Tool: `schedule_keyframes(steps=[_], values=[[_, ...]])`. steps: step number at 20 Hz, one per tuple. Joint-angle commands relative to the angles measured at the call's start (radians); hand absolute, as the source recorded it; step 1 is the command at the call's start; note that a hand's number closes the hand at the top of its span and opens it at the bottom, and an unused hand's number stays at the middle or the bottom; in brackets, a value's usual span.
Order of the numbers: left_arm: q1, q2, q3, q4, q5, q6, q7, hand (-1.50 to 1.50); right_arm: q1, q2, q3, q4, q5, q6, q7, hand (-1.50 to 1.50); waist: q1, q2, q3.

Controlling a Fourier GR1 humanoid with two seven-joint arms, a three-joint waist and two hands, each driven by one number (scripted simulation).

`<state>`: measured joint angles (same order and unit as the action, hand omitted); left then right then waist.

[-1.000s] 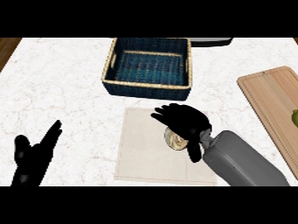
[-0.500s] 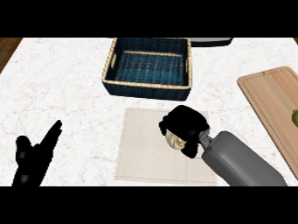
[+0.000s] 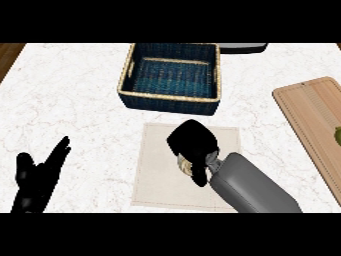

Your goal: Pick the cupcake from the placemat and place it in the basket

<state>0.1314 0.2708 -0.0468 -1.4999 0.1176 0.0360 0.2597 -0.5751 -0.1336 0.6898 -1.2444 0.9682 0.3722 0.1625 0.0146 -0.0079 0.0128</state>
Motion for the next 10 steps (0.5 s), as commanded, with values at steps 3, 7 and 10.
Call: schedule_keyframes(steps=[3, 7, 10], values=[[0.002, -0.014, -0.025, 0.023, -0.004, -0.006, 0.034, 0.00, -0.044, 0.129, -0.056, 0.021, -0.025, -0.030, 0.434, 1.50, 0.038, 0.006, -0.017], [-0.033, -0.017, -0.043, 0.034, -0.014, -0.017, 0.041, 0.00, -0.144, 0.132, -0.050, -0.025, -0.051, -0.124, 0.660, 1.50, 0.071, 0.010, -0.017], [-0.029, -0.028, -0.059, 0.038, -0.014, -0.029, 0.038, 0.00, -0.162, 0.133, -0.088, -0.083, -0.131, -0.291, 0.764, 1.50, 0.104, 0.017, -0.013]])
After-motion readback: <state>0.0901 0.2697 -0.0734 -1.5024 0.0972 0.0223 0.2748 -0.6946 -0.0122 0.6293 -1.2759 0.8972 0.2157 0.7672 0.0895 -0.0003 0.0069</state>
